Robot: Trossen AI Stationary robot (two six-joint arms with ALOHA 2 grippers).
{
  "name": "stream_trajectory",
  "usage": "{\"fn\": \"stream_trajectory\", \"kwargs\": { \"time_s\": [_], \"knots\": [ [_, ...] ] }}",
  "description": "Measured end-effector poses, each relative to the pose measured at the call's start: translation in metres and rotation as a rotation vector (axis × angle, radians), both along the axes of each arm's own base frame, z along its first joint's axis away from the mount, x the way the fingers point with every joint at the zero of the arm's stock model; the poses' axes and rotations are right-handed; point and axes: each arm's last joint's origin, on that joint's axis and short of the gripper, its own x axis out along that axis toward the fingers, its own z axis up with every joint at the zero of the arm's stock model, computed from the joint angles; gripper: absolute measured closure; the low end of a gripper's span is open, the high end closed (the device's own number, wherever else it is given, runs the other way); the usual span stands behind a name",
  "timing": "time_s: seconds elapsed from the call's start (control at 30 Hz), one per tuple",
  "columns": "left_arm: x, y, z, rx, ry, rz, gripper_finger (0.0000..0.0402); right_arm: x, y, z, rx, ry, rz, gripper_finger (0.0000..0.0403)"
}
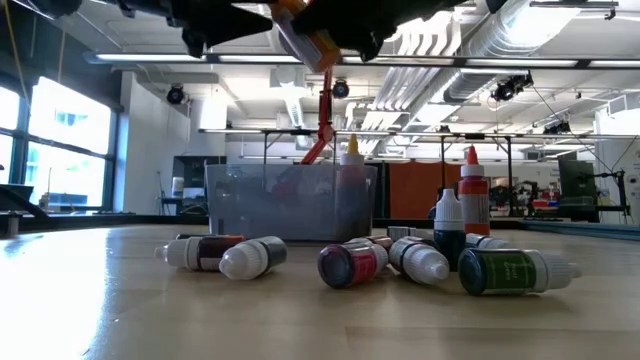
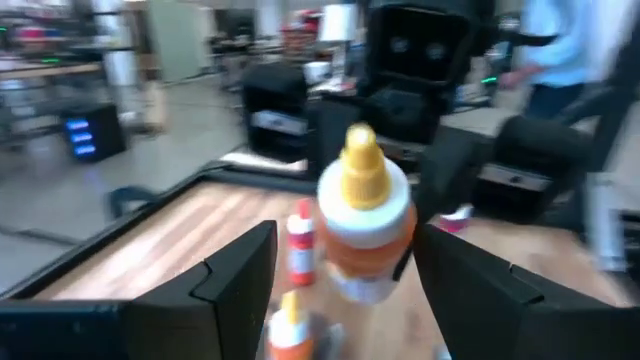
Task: Pick & Place food coloring
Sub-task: Adjust the large yellow food coloring bottle in the black bin
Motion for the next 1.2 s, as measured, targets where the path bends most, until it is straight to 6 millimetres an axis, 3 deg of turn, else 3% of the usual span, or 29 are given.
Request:
{"fn": "stream_trajectory", "kwargs": {
  "time_s": [0.27, 0.53, 0.97, 1.2],
  "knots": [
    [0.005, 0.011, 0.012, 0.014, -0.117, -0.129, 0.017, 0.001, 0.002, 0.006, 0.004, -0.057, 0.045, 0.0283],
    [0.004, 0.01, 0.017, 0.035, -0.16, -0.163, 0.0172, 0.002, 0.002, 0.009, -0.011, -0.096, 0.065, 0.0283],
    [0.004, 0.01, 0.017, 0.059, -0.155, -0.158, 0.0289, 0.002, 0.001, 0.011, -0.014, -0.11, 0.058, 0.0283],
    [0.005, 0.01, 0.017, 0.064, -0.154, -0.158, 0.0285, 0.002, 0.0, 0.011, -0.062, -0.11, 0.027, 0.0271]
  ]
}}
